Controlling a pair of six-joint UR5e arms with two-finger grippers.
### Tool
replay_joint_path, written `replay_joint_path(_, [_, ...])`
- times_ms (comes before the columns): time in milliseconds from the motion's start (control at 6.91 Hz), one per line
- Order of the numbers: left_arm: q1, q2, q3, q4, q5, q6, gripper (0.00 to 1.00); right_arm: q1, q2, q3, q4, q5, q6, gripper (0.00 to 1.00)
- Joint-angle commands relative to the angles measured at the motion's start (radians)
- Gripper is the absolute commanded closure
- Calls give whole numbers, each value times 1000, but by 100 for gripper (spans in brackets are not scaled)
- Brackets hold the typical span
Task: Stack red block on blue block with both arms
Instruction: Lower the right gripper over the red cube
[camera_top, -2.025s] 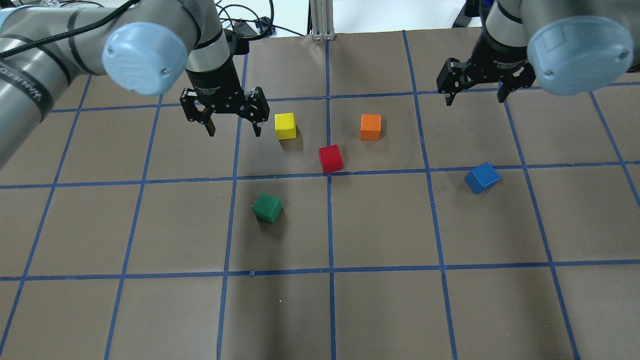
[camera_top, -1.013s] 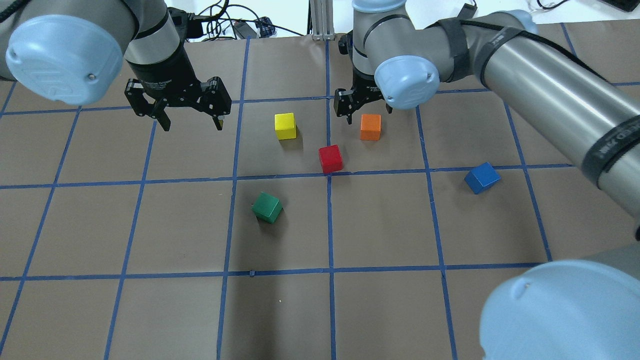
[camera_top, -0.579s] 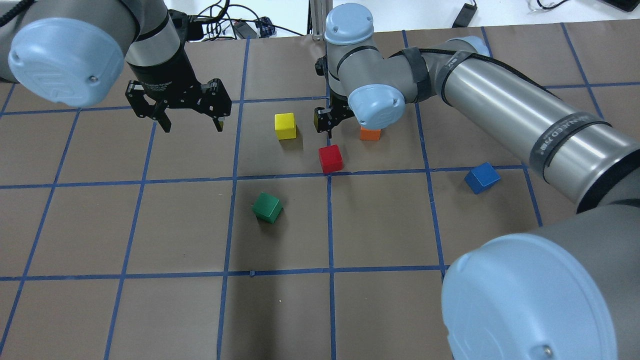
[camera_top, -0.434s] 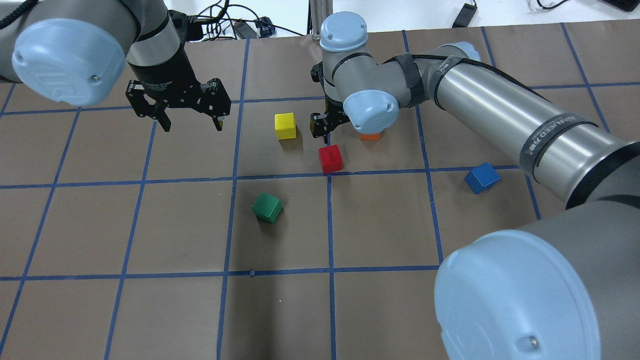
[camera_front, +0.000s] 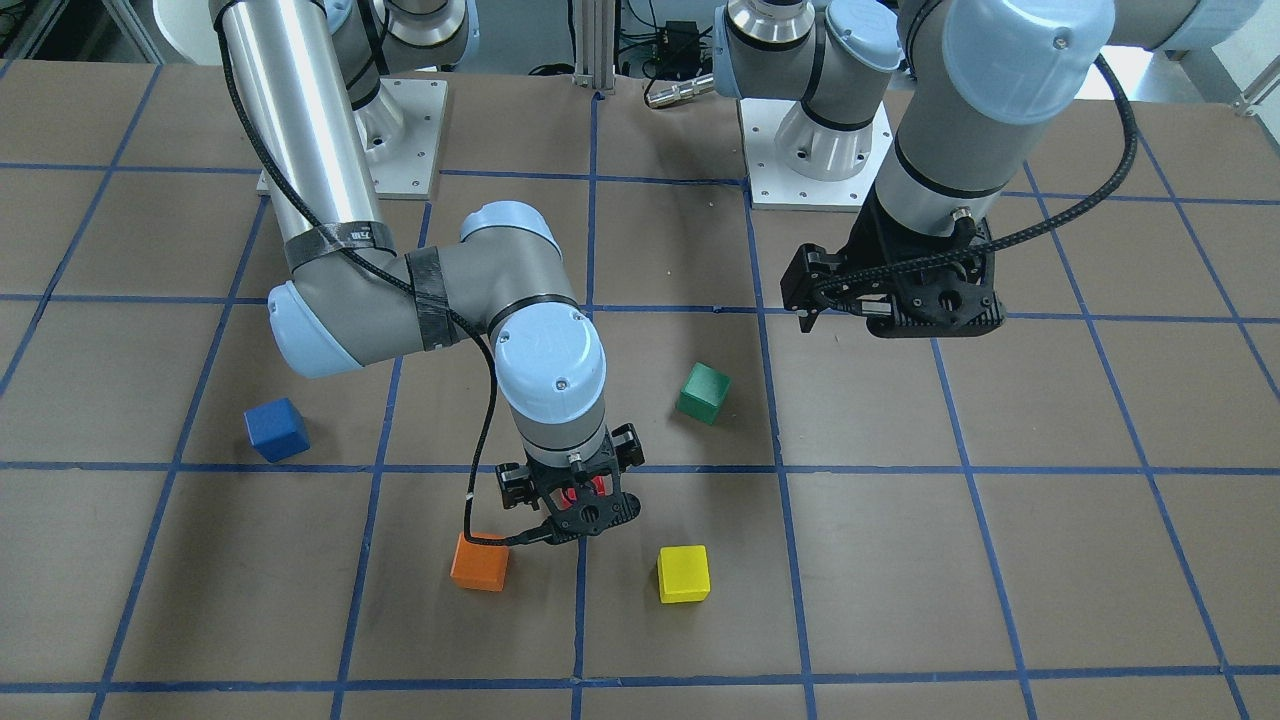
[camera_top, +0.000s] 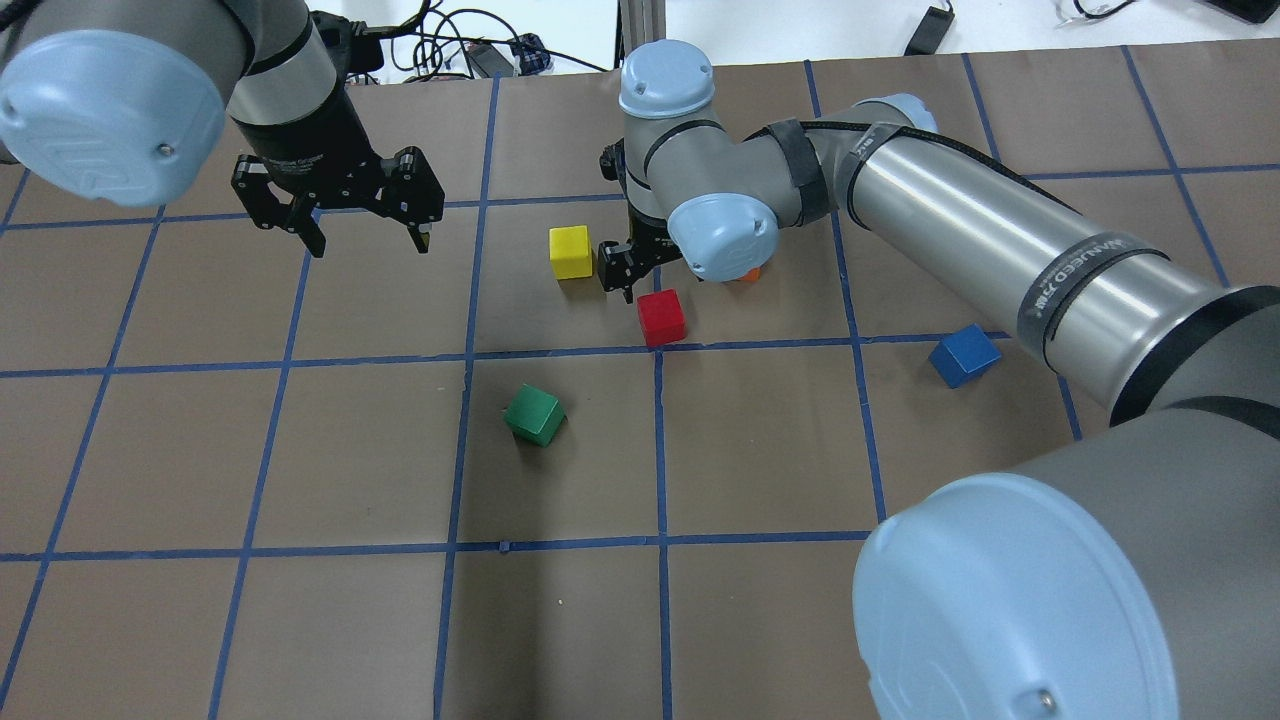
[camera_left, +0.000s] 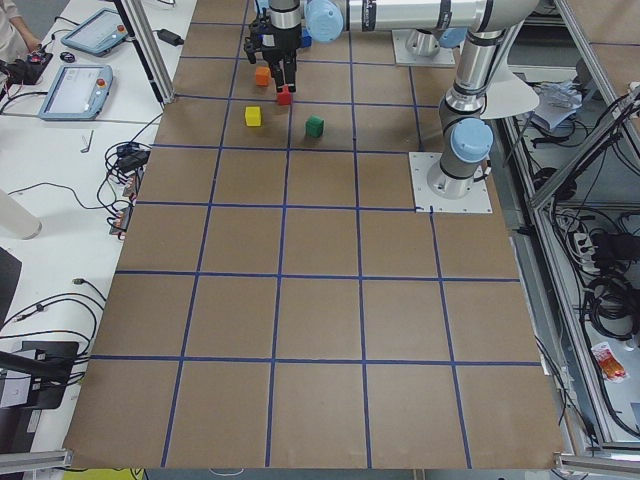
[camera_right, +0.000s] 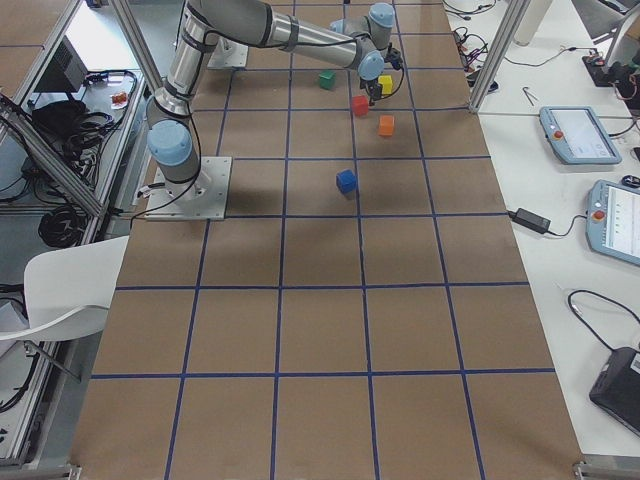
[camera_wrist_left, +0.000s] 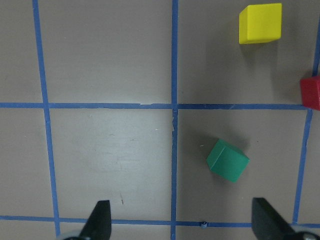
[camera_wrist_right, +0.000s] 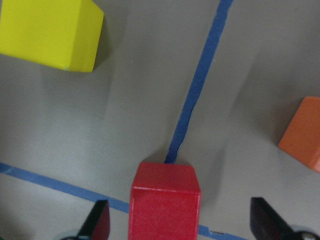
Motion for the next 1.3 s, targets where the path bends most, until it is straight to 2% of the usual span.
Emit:
replay_joint_path(0, [2,4,0,2,-4,-3,0,5,7,21,-6,0,1,0])
replay_joint_path(579, [5,0,-3,1,-3,-1,0,5,12,34,0,3,2,2])
replay_joint_path(868, [6,-12,-10,-2,2,2,0,5,15,32,0,43,1,60])
replay_joint_path(1157, [6,-2,-22,2,3,2,0,3,16,25,-2,26,-19,100])
